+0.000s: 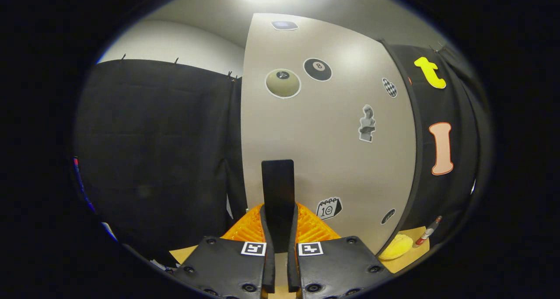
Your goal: Open the shoe cabinet door, grab the shoes and put them into the shoe cabinet, then close the shoe cabinet door.
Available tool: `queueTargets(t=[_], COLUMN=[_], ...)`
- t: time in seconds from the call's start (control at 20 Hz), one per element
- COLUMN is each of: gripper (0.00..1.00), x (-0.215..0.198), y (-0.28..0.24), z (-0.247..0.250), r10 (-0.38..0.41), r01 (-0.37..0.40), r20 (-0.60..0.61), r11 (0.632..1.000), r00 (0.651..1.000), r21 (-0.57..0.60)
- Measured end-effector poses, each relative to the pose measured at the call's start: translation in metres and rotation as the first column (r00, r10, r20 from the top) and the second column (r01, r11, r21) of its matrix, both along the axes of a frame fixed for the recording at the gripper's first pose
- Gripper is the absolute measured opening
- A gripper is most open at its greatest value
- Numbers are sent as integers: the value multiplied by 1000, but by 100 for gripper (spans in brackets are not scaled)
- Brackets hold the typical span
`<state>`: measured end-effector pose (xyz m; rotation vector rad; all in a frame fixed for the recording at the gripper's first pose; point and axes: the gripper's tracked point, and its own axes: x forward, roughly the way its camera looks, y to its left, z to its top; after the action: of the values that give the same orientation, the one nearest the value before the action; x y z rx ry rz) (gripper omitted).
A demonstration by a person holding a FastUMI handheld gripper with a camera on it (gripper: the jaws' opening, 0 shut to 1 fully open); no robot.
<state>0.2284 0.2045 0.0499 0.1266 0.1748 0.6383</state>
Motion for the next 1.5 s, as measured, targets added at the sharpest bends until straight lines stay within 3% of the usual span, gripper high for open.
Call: queueTargets(t=[0.5,1.0,1.4,1.5], gripper=[12,11,8,6], x=[-17,-23,-12,-18], y=[-41,-100,-170,-173], z=[0,-2,-9,-13], r10=[-23,-228,-431,-421], r01=[23,228,429,420], r20=[-5,11,2,-53], r11=[999,968,898,907], r00=[1000,973,902,905], r21=[-44,-104,-96,-34])
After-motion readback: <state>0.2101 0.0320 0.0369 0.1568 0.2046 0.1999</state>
